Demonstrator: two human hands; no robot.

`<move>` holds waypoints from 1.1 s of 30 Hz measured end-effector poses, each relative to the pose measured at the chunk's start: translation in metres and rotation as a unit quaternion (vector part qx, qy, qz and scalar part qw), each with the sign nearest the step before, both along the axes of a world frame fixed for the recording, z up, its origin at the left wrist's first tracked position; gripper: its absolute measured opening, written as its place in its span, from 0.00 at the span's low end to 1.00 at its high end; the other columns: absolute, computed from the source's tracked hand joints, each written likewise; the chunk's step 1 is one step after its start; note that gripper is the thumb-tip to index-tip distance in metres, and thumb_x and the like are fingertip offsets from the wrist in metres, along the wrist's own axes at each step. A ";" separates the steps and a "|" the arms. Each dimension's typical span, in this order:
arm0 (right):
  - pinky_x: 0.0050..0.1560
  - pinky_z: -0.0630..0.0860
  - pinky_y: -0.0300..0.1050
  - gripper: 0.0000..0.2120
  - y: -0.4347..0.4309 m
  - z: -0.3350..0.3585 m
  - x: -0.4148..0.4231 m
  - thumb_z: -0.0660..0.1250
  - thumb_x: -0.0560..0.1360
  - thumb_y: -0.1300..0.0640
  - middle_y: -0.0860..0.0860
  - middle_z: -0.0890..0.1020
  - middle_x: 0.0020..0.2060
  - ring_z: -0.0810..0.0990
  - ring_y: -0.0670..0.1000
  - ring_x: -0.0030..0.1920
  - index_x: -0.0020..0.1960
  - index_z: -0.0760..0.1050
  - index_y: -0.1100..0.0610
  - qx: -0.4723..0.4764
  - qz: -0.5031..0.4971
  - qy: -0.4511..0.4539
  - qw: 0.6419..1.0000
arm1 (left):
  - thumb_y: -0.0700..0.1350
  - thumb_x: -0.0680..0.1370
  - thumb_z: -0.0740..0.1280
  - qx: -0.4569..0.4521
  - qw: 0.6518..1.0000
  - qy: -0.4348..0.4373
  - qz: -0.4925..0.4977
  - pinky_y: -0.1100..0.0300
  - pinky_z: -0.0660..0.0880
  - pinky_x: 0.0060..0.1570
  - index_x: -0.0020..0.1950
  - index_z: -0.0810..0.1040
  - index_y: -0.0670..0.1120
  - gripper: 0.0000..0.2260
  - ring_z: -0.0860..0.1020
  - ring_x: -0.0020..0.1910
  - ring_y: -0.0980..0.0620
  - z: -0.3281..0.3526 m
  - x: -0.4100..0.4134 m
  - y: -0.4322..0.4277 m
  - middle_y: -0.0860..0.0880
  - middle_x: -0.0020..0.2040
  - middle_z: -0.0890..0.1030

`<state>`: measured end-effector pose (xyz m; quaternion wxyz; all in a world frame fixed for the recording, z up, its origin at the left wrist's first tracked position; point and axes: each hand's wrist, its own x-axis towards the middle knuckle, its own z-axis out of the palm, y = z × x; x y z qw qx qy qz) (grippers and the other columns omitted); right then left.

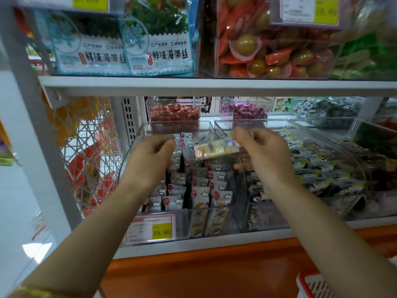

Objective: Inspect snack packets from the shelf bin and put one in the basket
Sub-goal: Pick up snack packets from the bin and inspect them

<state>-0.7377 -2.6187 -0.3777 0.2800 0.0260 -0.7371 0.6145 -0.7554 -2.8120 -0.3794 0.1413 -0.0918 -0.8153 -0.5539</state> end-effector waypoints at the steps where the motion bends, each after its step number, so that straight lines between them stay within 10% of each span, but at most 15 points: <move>1: 0.33 0.80 0.53 0.14 0.001 0.004 -0.009 0.67 0.75 0.52 0.58 0.80 0.34 0.81 0.52 0.33 0.41 0.78 0.63 0.030 -0.022 0.003 0.999 | 0.46 0.80 0.60 -0.074 0.997 0.018 0.013 0.54 0.74 0.54 0.62 0.76 0.50 0.12 0.78 0.52 0.48 0.004 -0.011 -0.001 0.46 0.58 0.79; 8: 0.21 0.70 0.34 0.10 0.002 0.020 -0.072 0.67 0.76 0.55 0.57 0.78 0.39 0.77 0.47 0.22 0.40 0.71 0.59 -0.054 0.011 -0.062 0.997 | 0.49 0.80 0.57 -0.459 0.888 -0.026 -0.015 0.43 0.64 0.66 0.60 0.75 0.43 0.15 0.72 0.62 0.43 -0.006 -0.098 0.008 0.42 0.62 0.75; 11: 0.24 0.76 0.38 0.04 -0.001 0.022 -0.088 0.64 0.77 0.60 0.55 0.77 0.43 0.77 0.51 0.27 0.50 0.71 0.60 -0.090 0.056 -0.082 0.991 | 0.53 0.81 0.53 -0.488 0.872 -0.019 -0.040 0.42 0.67 0.63 0.51 0.75 0.40 0.19 0.72 0.55 0.44 -0.014 -0.116 0.011 0.41 0.53 0.75; 19: 0.36 0.81 0.43 0.04 -0.020 0.022 -0.126 0.60 0.80 0.59 0.53 0.76 0.47 0.77 0.49 0.29 0.53 0.69 0.59 0.020 0.034 -0.099 0.994 | 0.62 0.76 0.37 -0.579 0.814 -0.048 -0.027 0.37 0.53 0.69 0.71 0.63 0.47 0.32 0.56 0.74 0.46 -0.020 -0.128 0.007 0.45 0.72 0.63; 33: 0.35 0.67 0.39 0.11 -0.072 0.018 -0.165 0.66 0.75 0.57 0.49 0.72 0.40 0.72 0.47 0.40 0.52 0.66 0.58 0.348 0.096 -0.058 0.931 | 0.62 0.78 0.43 -0.582 0.809 -0.054 -0.058 0.41 0.58 0.68 0.69 0.66 0.50 0.27 0.58 0.71 0.45 -0.021 -0.096 -0.007 0.45 0.69 0.64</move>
